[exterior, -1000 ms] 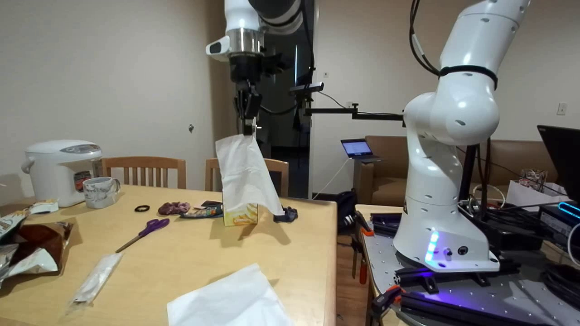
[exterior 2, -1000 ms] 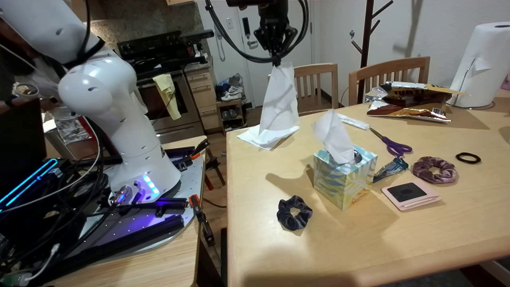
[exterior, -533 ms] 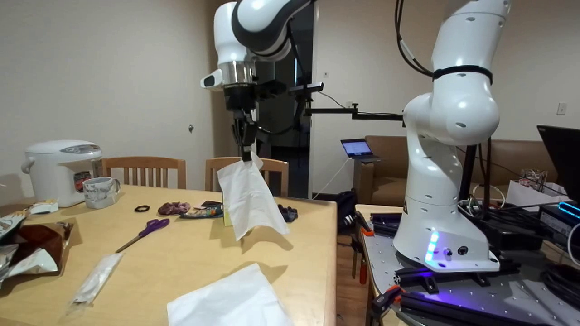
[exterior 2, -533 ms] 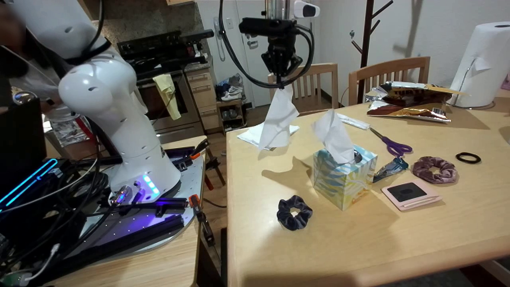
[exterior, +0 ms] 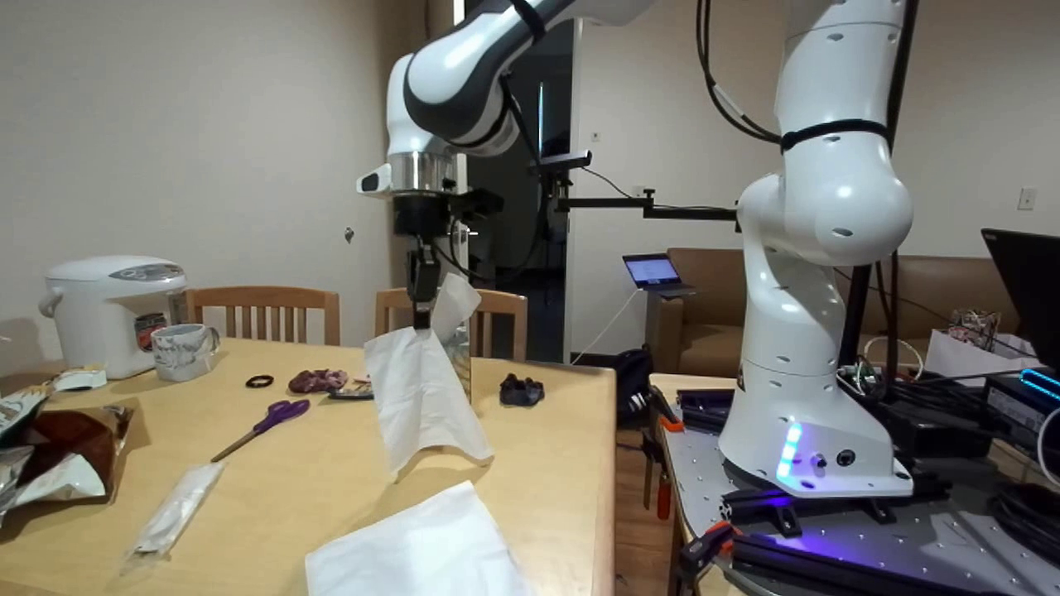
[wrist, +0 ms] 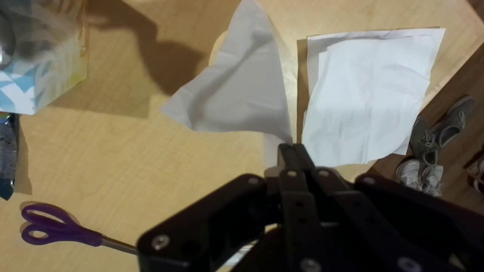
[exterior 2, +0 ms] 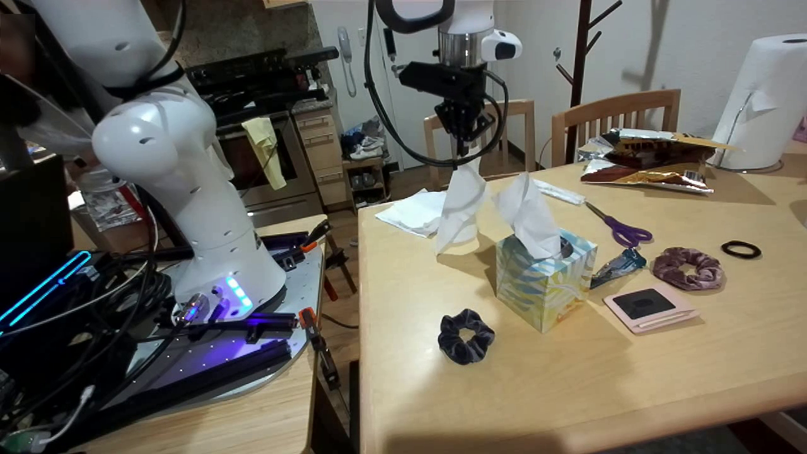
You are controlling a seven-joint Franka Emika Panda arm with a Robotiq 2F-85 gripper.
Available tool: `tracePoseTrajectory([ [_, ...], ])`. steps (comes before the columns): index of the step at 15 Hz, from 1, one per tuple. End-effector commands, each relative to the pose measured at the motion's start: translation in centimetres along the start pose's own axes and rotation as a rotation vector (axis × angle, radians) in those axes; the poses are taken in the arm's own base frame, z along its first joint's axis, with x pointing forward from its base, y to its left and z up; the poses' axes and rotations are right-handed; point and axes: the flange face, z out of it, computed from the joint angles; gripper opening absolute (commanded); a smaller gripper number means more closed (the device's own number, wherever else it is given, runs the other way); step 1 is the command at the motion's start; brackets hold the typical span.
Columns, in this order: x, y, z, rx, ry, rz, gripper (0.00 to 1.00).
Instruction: Remove a tissue from the box and put it on the table
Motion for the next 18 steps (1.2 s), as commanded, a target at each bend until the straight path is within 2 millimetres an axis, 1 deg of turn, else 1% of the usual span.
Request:
tracePoseTrajectory([
  [1, 1.0, 1.2, 3.5, 0.048, 0.055, 0.049, 0.00],
  [3, 1.6, 1.5, 5.4, 0.072, 0.064, 0.078, 0.00],
  [6, 2.6, 1.9, 7.6, 0.087, 0.038, 0.106, 0.00],
  [9, 3.4, 2.5, 9.1, 0.075, -0.014, 0.128, 0.00],
  [11, 3.6, 3.1, 9.9, 0.070, -0.040, 0.148, 0.00],
  [14, 2.7, 3.9, 11.3, 0.072, -0.062, 0.161, 0.00],
  [18, 1.0, 5.1, 12.9, 0.093, -0.060, 0.198, 0.00],
])
